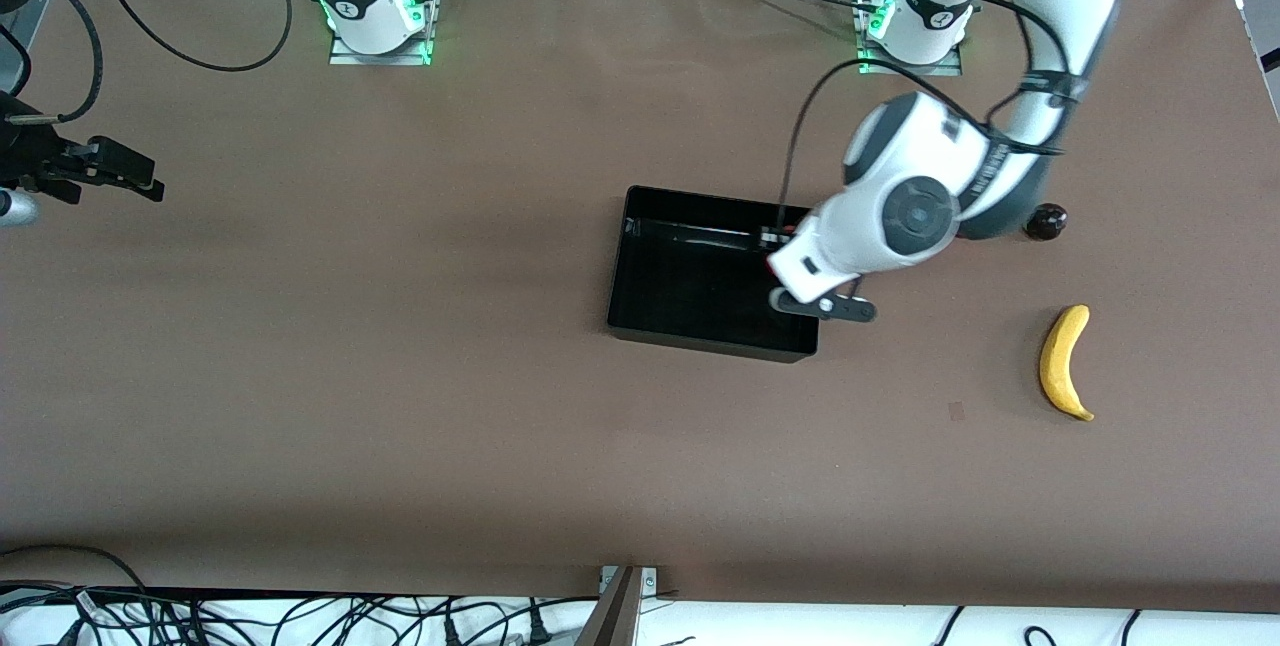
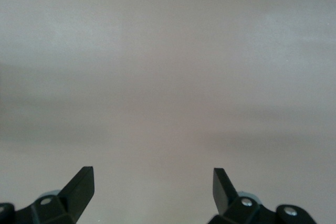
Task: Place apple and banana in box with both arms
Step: 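Lift the apple and carry it over the box with the left gripper, then lower the apple into the box and open the left gripper, then move the left gripper back over the yellow banana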
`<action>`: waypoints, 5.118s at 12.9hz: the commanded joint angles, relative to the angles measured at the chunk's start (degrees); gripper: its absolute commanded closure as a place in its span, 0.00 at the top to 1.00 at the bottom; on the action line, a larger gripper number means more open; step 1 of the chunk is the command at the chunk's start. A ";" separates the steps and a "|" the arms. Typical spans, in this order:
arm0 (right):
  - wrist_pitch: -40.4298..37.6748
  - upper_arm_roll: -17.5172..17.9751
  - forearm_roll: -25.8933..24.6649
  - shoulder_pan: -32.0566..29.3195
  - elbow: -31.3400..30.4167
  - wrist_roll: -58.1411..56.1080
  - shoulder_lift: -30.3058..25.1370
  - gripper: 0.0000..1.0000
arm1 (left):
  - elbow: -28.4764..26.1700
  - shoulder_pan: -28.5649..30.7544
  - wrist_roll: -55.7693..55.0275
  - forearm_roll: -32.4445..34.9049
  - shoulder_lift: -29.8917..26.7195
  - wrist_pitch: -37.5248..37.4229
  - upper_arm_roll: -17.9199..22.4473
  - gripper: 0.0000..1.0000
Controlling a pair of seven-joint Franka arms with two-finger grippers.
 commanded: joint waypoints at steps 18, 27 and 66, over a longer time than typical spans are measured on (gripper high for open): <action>-0.87 0.62 0.90 -1.02 1.23 0.60 0.67 1.00 | 1.10 -14.48 -21.07 4.03 15.06 20.59 2.35 0.70; -0.87 0.62 1.25 -1.02 1.23 0.60 0.67 1.00 | 3.72 -10.89 -22.83 4.47 9.01 10.79 2.27 1.00; -0.87 0.62 1.25 -1.11 1.14 0.60 0.67 1.00 | -13.14 28.59 62.15 15.81 6.80 34.04 15.89 1.00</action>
